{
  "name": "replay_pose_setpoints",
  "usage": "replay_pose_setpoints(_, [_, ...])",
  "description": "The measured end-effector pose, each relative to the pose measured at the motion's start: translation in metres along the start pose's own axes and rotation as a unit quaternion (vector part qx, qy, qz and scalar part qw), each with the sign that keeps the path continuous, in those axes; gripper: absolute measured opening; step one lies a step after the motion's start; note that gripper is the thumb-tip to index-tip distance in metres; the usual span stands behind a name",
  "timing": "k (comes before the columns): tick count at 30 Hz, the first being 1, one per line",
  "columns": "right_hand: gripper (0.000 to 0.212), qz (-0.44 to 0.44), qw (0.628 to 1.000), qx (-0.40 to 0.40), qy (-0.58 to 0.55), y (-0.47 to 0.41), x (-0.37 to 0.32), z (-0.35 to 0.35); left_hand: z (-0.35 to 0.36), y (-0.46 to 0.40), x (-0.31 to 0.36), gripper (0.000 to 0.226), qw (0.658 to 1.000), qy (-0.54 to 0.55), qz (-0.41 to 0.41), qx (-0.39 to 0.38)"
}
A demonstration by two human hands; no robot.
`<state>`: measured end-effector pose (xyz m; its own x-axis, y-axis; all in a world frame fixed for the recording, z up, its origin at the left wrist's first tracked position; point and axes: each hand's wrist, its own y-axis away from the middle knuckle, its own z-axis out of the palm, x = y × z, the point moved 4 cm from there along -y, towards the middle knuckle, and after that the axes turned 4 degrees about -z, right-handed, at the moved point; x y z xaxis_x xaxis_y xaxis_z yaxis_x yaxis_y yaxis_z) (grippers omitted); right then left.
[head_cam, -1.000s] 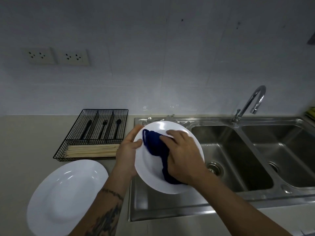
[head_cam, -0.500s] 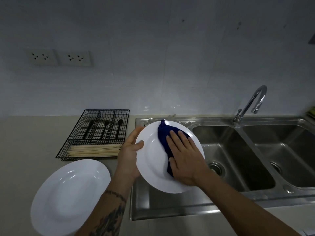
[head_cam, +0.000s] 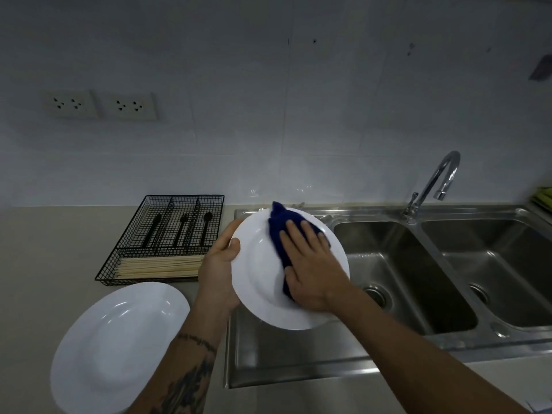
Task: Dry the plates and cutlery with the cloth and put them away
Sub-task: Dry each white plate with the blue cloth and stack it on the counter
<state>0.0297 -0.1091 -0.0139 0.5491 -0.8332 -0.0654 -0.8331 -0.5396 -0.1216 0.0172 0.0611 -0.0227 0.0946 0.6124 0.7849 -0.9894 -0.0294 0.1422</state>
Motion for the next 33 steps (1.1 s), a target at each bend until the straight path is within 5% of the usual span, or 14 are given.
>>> replay_pose_setpoints(6, [0.079, 0.072, 0.996, -0.004, -0.042, 0.036, -0.015, 0.007, -0.004, 0.002, 0.006, 0.038, 1.000, -0.015, 0.009, -0.001])
replay_pose_setpoints(10, [0.069, -0.035, 0.988, -0.036, -0.144, 0.039, -0.048, 0.008, -0.001, 0.000, -0.001, 0.038, 0.999, -0.027, -0.001, 0.034])
replay_pose_setpoints(13, [0.072, -0.077, 0.992, 0.003, -0.101, 0.016, -0.049, -0.003, 0.005, 0.000, -0.003, 0.038, 1.000, -0.006, -0.020, 0.022])
replay_pose_setpoints(18, [0.074, 0.052, 0.996, 0.061, 0.049, -0.011, -0.006, -0.022, 0.002, 0.007, 0.007, 0.048, 0.999, 0.031, -0.002, -0.037])
replay_pose_setpoints(23, [0.079, 0.156, 0.982, 0.105, 0.010, 0.004, 0.012, -0.034, -0.005, 0.017, 0.011, 0.053, 0.997, 0.040, 0.010, -0.062])
replay_pose_setpoints(29, [0.067, 0.111, 0.976, 0.129, -0.132, 0.012, 0.029, -0.039, 0.008, 0.022, 0.019, 0.065, 0.985, -0.123, -0.056, -0.111])
replay_pose_setpoints(33, [0.073, 0.109, 0.973, 0.136, -0.149, 0.012, 0.032, -0.040, 0.017, 0.022, 0.019, 0.066, 0.986, -0.123, -0.039, -0.102])
